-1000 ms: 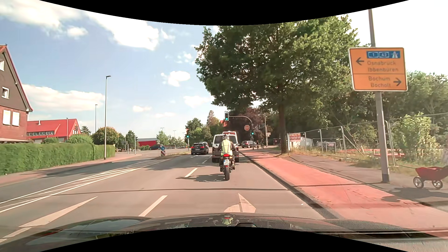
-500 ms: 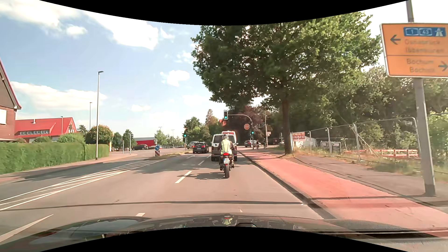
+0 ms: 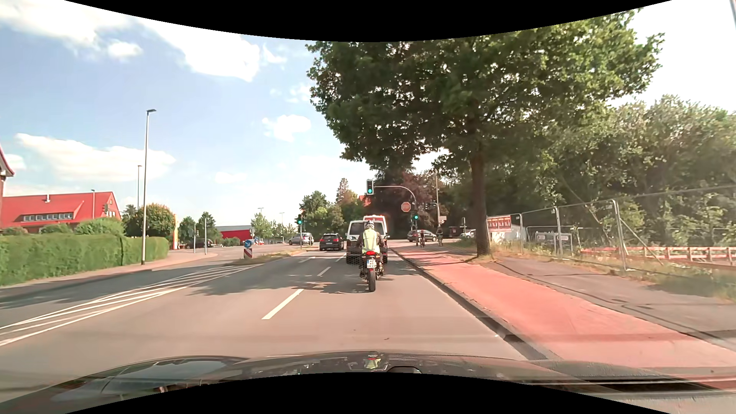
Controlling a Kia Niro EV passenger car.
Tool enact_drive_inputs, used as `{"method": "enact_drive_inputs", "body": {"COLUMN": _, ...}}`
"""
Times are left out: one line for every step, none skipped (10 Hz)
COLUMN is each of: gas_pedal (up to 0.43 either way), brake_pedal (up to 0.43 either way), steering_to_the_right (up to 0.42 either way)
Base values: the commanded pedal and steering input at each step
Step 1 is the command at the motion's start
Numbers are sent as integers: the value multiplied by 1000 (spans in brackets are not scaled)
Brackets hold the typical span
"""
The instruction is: Follow the waypoints while adhering to traffic rules and regulations
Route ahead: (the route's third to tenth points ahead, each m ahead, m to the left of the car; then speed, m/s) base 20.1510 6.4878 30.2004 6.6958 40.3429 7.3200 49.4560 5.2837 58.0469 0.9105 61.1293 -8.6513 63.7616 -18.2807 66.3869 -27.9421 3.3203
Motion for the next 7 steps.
{"method": "enact_drive_inputs", "body": {"gas_pedal": 150, "brake_pedal": 0, "steering_to_the_right": 3}}
{"method": "enact_drive_inputs", "body": {"gas_pedal": 150, "brake_pedal": 0, "steering_to_the_right": 3}}
{"method": "enact_drive_inputs", "body": {"gas_pedal": 150, "brake_pedal": 0, "steering_to_the_right": 2}}
{"method": "enact_drive_inputs", "body": {"gas_pedal": 150, "brake_pedal": 0, "steering_to_the_right": -3}}
{"method": "enact_drive_inputs", "body": {"gas_pedal": 150, "brake_pedal": 0, "steering_to_the_right": -9}}
{"method": "enact_drive_inputs", "body": {"gas_pedal": 150, "brake_pedal": 0, "steering_to_the_right": -16}}
{"method": "enact_drive_inputs", "body": {"gas_pedal": 157, "brake_pedal": 0, "steering_to_the_right": -16}}
